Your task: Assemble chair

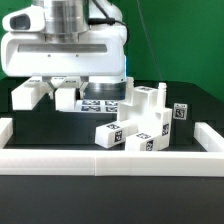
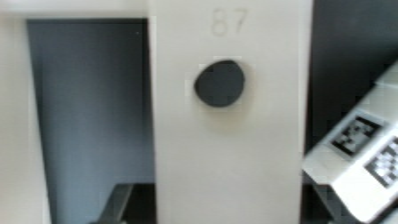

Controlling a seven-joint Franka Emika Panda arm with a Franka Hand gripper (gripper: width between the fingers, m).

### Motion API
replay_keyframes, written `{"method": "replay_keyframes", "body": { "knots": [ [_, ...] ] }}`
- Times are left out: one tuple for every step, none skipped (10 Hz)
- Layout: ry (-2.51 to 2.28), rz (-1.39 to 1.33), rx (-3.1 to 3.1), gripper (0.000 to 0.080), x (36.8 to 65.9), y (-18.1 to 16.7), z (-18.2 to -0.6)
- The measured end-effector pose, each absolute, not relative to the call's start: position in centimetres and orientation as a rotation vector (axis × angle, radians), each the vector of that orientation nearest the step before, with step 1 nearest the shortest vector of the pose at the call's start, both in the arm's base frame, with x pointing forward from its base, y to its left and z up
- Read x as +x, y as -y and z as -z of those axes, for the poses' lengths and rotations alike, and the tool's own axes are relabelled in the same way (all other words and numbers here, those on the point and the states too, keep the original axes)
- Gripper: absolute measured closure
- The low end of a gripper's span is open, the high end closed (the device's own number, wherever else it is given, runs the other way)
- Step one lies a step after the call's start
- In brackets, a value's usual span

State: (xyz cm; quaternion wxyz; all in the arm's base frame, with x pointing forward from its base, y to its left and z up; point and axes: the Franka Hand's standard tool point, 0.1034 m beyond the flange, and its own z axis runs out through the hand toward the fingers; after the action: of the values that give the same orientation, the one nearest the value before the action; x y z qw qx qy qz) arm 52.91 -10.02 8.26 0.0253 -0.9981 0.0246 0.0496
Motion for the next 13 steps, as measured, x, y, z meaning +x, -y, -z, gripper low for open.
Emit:
{"method": "replay_keyframes", "body": {
  "knots": [
    [-0.063, -0.132, -3.089, 0.0511, 53.3, 9.9, -8.4],
    [-0.041, -0.118, -3.099, 0.0511, 53.4, 10.3, -7.7],
    [-0.04, -0.123, -3.099, 0.0511, 53.3, 10.2, -7.6],
    [-0.039, -0.123, -3.099, 0.0511, 53.3, 10.2, -7.6],
    [-0.04, -0.126, -3.099, 0.0511, 53.3, 10.2, -7.5],
    [-0.106, -0.129, -3.1, 0.0511, 53.3, 10.1, -7.5],
    [-0.176, -0.139, -3.095, 0.0511, 53.3, 9.5, -8.0],
    [-0.217, -0.14, -3.085, 0.0511, 53.6, 8.6, -8.9],
    [-0.274, -0.137, -3.078, 0.0511, 53.8, 7.9, -9.5],
    [-0.31, -0.129, -3.074, 0.0511, 54.2, 6.8, -10.1],
    [-0.316, -0.127, -3.074, 0.0511, 54.3, 6.1, -10.1],
    [-0.322, -0.132, -3.073, 0.0511, 54.2, 6.3, -9.9],
    [-0.322, -0.134, -3.073, 0.0511, 54.2, 6.3, -9.9]
  ]
}}
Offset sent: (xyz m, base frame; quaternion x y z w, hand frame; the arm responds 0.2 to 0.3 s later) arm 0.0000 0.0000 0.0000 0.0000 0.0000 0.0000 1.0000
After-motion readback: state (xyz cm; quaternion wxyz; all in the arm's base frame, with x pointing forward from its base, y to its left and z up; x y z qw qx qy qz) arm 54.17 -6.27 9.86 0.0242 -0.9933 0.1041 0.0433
